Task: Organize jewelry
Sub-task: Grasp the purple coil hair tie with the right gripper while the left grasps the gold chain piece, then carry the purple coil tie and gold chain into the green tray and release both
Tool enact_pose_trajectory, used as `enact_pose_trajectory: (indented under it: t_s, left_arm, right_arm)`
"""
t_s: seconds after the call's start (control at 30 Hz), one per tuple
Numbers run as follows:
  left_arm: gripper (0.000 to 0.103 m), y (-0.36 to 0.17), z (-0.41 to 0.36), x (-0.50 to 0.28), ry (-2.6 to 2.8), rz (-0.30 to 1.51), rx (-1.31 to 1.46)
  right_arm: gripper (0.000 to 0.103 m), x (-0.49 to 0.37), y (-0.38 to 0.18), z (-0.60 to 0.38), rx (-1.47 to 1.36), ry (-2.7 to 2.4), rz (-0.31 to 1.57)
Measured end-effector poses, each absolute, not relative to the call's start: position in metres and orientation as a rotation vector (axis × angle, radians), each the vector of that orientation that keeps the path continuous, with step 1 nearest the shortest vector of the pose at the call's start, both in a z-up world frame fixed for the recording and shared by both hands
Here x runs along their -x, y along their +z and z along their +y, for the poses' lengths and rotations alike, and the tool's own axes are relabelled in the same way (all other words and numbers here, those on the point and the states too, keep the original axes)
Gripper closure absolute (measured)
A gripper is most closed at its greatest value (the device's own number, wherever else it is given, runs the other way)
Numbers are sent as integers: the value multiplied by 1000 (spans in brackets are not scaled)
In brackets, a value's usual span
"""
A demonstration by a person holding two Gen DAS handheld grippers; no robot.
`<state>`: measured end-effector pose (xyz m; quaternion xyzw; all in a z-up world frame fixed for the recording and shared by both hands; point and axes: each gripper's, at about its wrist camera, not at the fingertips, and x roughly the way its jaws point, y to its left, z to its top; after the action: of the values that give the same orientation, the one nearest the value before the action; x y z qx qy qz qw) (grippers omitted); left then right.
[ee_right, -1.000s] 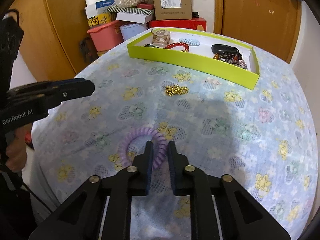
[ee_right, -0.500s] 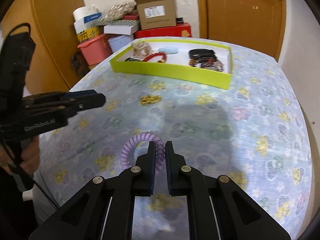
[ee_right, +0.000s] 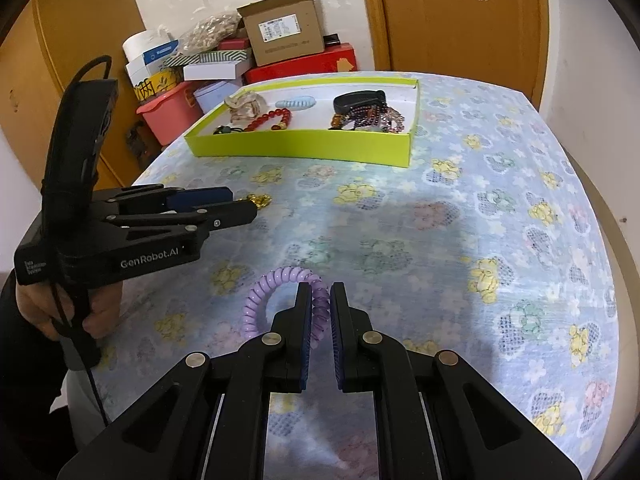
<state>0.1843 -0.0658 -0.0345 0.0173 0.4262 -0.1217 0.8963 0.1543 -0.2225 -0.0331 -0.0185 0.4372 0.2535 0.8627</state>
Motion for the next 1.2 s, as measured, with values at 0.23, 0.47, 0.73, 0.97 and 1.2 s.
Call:
enact_pose_trajectory:
  t_s: [0.23, 0.47, 0.73, 0.97, 1.2]
  left_arm:
    - [86, -35, -84, -180, -257, 875, -151]
    - [91, -35, -86, -181, -262, 878, -130]
    - [96, -22, -70, -170, -269, 859, -26]
    - [96, -7, -55, -159, -264, 828, 27]
    - [96, 11, -42, -153, -255, 795, 59]
  right_arm:
    - [94, -157, -31, -225, 24, 527, 906]
    - [94, -153, -29, -229, 12, 522, 899]
    - [94, -148, -20, -234, 1, 516, 875]
    - [94, -144, -15, -234, -4, 518, 864]
    - [94, -142, -8, -234, -3, 520, 847]
